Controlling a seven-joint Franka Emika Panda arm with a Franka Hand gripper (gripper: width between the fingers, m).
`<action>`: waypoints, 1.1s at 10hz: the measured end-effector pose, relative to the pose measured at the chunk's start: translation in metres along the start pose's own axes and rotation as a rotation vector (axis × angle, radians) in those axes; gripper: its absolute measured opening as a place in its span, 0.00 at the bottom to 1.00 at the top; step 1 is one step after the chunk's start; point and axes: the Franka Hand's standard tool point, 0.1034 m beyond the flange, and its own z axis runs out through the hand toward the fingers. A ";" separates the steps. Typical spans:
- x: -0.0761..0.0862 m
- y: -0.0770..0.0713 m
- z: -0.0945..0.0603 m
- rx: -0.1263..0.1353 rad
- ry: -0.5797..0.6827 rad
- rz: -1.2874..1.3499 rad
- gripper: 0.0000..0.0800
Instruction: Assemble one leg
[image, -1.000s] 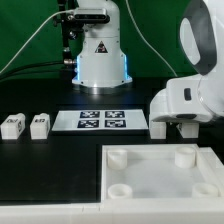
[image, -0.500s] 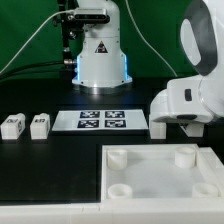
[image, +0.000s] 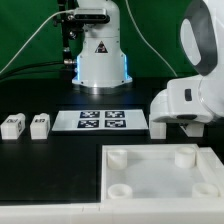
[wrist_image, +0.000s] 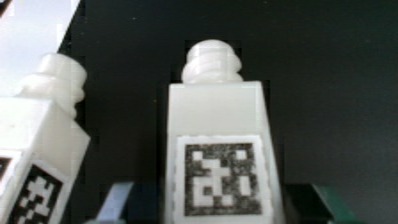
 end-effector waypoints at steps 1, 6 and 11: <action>0.000 0.000 0.000 0.000 0.000 0.000 0.36; -0.006 0.042 -0.092 0.037 0.096 -0.051 0.36; -0.021 0.064 -0.155 0.048 0.615 -0.063 0.36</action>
Offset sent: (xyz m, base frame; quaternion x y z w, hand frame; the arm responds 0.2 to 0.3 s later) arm 0.0557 -0.0289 0.0487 -0.0014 0.0221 -0.0182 0.9996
